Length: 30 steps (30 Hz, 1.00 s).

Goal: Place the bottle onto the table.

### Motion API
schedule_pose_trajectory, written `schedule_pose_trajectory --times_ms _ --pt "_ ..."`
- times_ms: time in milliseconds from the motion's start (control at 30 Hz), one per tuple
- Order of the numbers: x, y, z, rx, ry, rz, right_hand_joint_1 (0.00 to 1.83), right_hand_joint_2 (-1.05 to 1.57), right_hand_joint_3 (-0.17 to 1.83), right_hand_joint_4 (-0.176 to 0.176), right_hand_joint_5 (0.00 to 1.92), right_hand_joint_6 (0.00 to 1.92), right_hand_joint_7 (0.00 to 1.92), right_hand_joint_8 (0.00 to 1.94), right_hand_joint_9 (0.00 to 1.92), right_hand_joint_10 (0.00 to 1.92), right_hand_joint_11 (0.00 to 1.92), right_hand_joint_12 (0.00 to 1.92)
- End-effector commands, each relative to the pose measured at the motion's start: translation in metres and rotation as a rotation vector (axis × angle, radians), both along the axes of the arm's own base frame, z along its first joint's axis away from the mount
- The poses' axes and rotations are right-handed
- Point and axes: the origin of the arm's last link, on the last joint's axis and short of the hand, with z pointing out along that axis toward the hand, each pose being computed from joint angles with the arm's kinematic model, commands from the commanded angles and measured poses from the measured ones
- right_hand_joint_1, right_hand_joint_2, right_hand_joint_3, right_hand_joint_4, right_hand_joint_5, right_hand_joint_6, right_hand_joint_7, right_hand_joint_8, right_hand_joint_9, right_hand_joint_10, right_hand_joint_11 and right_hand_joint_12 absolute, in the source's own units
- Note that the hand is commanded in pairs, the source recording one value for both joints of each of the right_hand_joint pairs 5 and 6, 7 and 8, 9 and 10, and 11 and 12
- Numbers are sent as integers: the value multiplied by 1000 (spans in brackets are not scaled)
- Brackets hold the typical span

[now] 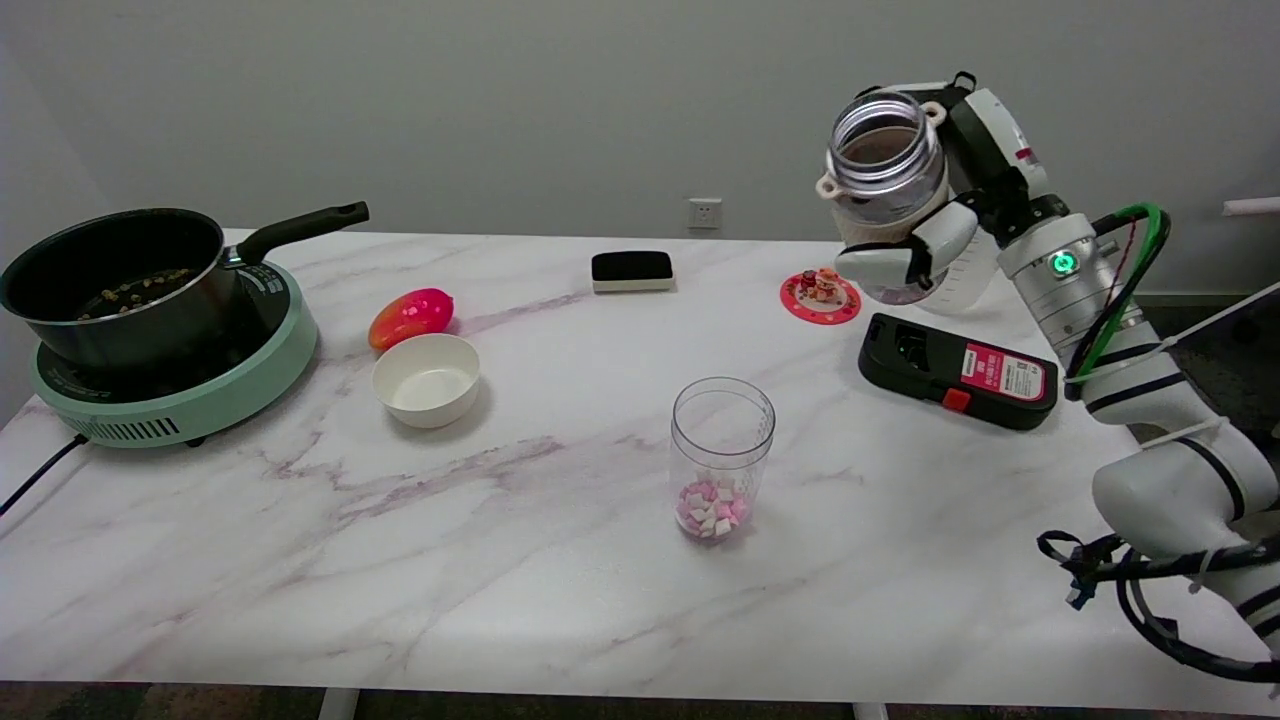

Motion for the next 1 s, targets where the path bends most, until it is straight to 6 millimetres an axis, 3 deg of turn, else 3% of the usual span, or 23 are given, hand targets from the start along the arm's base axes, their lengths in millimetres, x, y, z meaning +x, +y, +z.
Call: schedule_pose_trajectory --times_ms 33,267,500,700,1000 --pt "-61 -66 54 187 -492 7 1448 1541 815 0 1920 1920 1920 1920 1826 1826 1557 1557" --pt "-103 -109 25 234 -641 -62 1433 1555 739 0 1920 1920 1920 1920 1822 1822 1548 1548" --pt "-140 -124 -12 258 -722 -218 1566 1399 700 0 1920 1920 1920 1920 1771 1771 1510 1510" --pt "-143 -130 -30 279 -690 -249 1621 1331 767 0 1920 1920 1920 1920 1759 1759 1504 1504" --pt "-120 -140 -55 309 -473 -204 1590 1388 886 0 1920 1920 1920 1920 1795 1795 1549 1549"
